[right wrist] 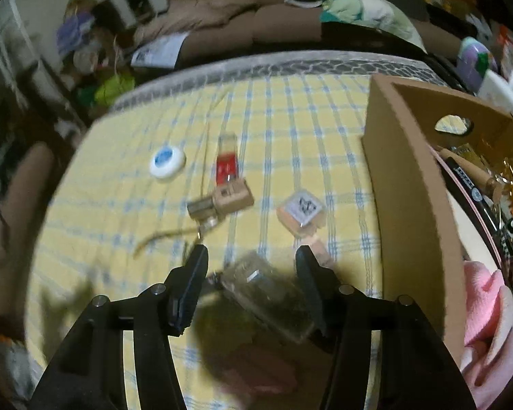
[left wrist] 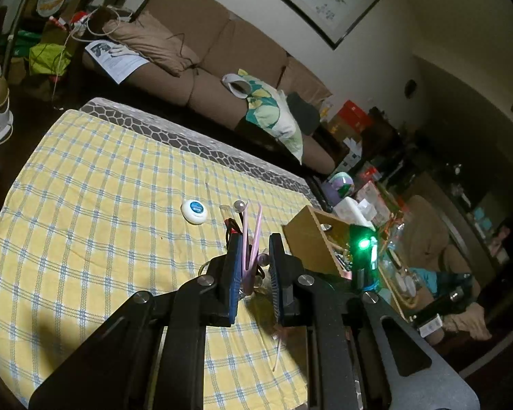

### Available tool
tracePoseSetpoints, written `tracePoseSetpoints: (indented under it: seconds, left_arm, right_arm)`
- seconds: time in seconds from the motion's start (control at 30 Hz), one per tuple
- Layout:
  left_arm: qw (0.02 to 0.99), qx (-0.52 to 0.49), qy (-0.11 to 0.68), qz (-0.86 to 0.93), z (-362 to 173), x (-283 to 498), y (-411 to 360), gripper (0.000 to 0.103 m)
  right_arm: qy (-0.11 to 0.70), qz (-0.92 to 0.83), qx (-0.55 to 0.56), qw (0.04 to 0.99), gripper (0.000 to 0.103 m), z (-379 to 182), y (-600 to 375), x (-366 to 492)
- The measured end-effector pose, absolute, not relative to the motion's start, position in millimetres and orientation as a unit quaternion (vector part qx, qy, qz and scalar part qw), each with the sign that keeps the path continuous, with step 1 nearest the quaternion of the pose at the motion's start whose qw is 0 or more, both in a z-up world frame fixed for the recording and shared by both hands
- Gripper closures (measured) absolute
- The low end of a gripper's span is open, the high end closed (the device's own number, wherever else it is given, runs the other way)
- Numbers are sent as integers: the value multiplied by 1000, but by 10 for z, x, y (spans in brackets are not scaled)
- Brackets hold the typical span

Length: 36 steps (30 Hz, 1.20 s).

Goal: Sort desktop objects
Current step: 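Grasp the glass perfume bottle with the right tool while the left tool holds the clip, then lower both held items into the wooden box and open both tools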

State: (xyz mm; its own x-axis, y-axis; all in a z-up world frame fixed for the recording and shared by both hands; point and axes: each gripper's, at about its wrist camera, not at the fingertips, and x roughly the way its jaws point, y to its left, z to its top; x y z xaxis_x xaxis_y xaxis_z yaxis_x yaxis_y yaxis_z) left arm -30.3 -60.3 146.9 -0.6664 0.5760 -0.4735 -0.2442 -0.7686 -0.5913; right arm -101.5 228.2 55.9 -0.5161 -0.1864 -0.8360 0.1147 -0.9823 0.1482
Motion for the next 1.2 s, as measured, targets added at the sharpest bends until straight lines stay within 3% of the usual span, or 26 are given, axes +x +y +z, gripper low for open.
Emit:
tracePoseSetpoints:
  seconds: [0.27, 0.33, 0.4, 0.53, 0.67, 0.97, 1.2]
  left_arm:
    - [235, -342, -247, 876, 1441, -315, -561, 89]
    - [236, -342, -247, 875, 1441, -325, -545, 89]
    - [238, -343, -244, 875, 1437, -326, -516, 89]
    - [242, -345, -241, 874, 1435, -331, -467, 89]
    - [255, -344, -243, 870, 1463, -326, -393, 89]
    - [315, -343, -218, 858, 1651, -219, 215, 89]
    - [382, -360, -166, 835, 1786, -67, 1302, 89]
  right_arm:
    - [131, -837, 526, 71, 44, 218, 2007, -932]
    - [126, -839, 525, 74, 58, 216, 2027, -913]
    - [104, -840, 526, 86, 68, 226, 2052, -916]
    - [-31, -840, 524, 134, 70, 353, 2240, -952]
    - [-104, -842, 501, 169, 71, 582, 2380, -874]
    - [-152, -872, 439, 158, 73, 1319, 3080, -444]
    - [-138, -895, 421, 56, 74, 1603, 4057, 32]
